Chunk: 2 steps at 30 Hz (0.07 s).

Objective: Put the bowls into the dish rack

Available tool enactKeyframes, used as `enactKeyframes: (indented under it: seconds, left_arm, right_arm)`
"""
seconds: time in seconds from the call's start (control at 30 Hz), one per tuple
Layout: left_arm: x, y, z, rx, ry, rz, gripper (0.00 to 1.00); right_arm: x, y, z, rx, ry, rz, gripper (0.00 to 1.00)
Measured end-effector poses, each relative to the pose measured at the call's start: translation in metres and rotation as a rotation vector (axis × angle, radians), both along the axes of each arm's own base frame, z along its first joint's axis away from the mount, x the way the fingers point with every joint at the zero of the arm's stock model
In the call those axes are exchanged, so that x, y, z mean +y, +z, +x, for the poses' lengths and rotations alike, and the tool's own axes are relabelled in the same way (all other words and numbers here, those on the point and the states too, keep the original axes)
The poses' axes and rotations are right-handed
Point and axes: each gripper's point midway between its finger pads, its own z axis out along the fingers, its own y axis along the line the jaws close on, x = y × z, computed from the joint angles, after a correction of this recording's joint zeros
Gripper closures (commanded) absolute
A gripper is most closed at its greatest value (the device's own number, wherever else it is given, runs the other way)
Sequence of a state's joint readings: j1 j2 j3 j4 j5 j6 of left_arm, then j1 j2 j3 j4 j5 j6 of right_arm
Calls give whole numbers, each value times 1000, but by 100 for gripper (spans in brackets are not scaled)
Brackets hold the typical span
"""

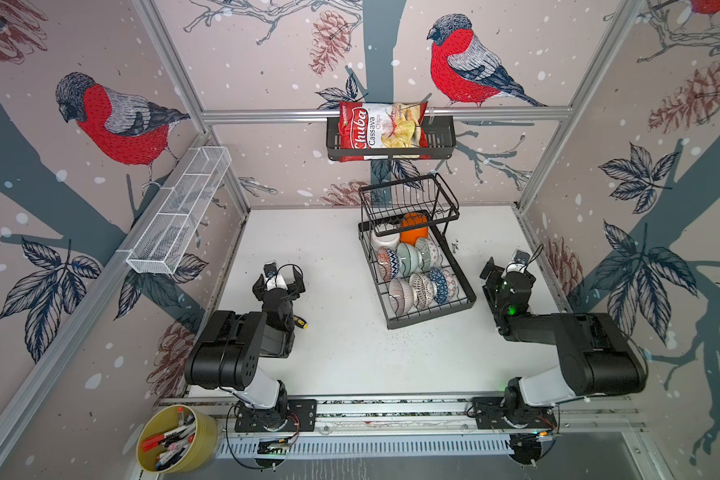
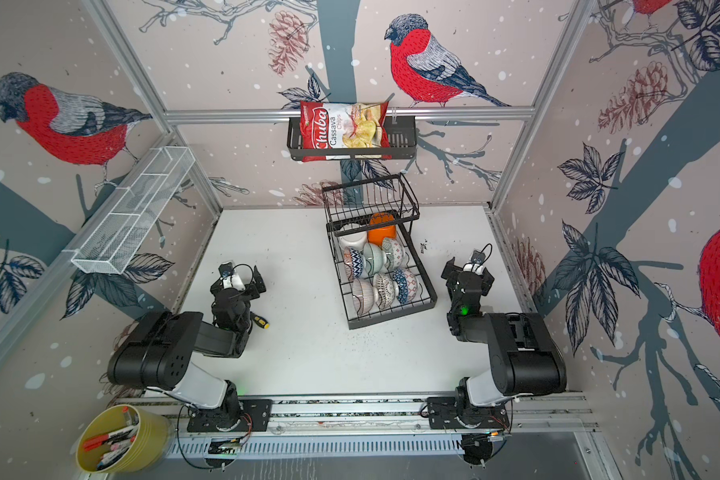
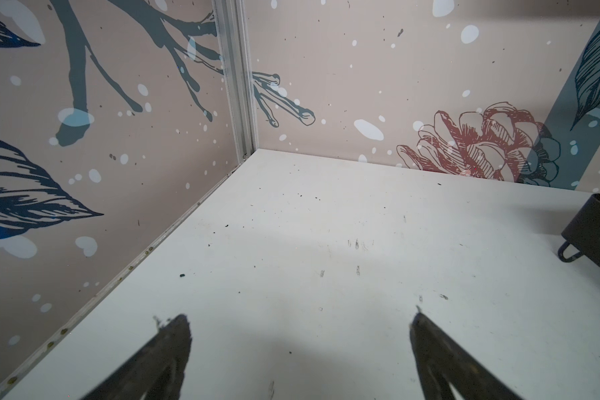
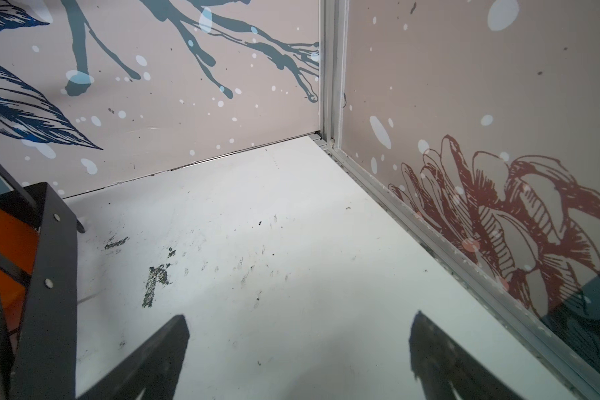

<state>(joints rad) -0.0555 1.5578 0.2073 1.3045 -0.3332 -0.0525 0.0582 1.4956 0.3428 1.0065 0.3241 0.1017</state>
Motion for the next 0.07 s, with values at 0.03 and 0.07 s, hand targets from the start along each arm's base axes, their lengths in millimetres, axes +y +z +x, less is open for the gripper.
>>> enactKeyframes:
  seconds: [0.03,0.07]
  left_arm:
    - [0,0,0,0,0,0,3]
    - [0,0,0,0,0,0,3]
  right_arm:
    - [3,0,2,3,25,6,1]
    - [4,0,3,3,34,8,1]
